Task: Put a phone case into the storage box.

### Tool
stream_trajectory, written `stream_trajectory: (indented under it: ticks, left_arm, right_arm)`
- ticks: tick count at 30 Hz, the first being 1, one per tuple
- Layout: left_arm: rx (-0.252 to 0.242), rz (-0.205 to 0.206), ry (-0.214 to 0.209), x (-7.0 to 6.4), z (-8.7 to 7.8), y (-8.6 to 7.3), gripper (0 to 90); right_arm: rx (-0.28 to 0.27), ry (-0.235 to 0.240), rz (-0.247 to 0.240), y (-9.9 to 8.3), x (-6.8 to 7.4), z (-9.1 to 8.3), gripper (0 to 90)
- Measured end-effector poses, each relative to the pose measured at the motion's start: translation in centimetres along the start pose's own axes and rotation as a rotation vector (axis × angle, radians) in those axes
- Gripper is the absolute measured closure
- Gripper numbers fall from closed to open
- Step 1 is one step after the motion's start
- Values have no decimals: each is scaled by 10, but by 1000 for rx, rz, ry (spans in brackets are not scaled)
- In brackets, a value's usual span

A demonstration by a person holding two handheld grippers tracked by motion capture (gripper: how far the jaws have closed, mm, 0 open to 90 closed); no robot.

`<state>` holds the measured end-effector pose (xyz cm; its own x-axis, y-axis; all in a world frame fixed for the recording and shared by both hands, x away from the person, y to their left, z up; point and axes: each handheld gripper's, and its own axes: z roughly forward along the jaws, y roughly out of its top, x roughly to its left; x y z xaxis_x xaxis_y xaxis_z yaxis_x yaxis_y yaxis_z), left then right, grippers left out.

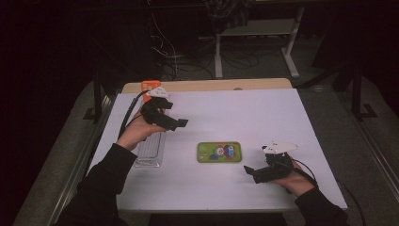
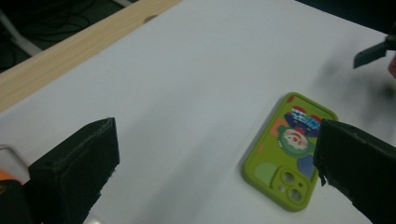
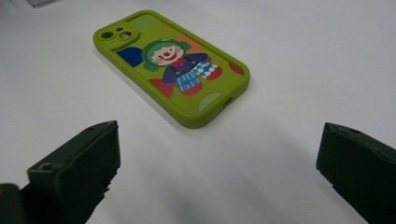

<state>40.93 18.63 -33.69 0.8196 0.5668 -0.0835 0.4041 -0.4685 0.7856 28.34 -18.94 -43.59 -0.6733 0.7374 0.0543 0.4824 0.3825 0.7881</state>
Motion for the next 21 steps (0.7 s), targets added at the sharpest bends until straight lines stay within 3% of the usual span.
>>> stream_trajectory:
  ticks: [11, 15, 21]
  left_arm:
    - [-1, 25, -63, -30, 19, -5, 1]
    - [-8, 18, -98, -41, 28, -7, 35]
    - [17, 25, -102, -56, 45, -6, 145]
  right_arm:
    - [4, 4, 0, 0, 0, 0, 0]
    - [-2, 5, -9, 1, 0, 0, 0]
    - [-4, 8, -7, 1, 1, 0, 0]
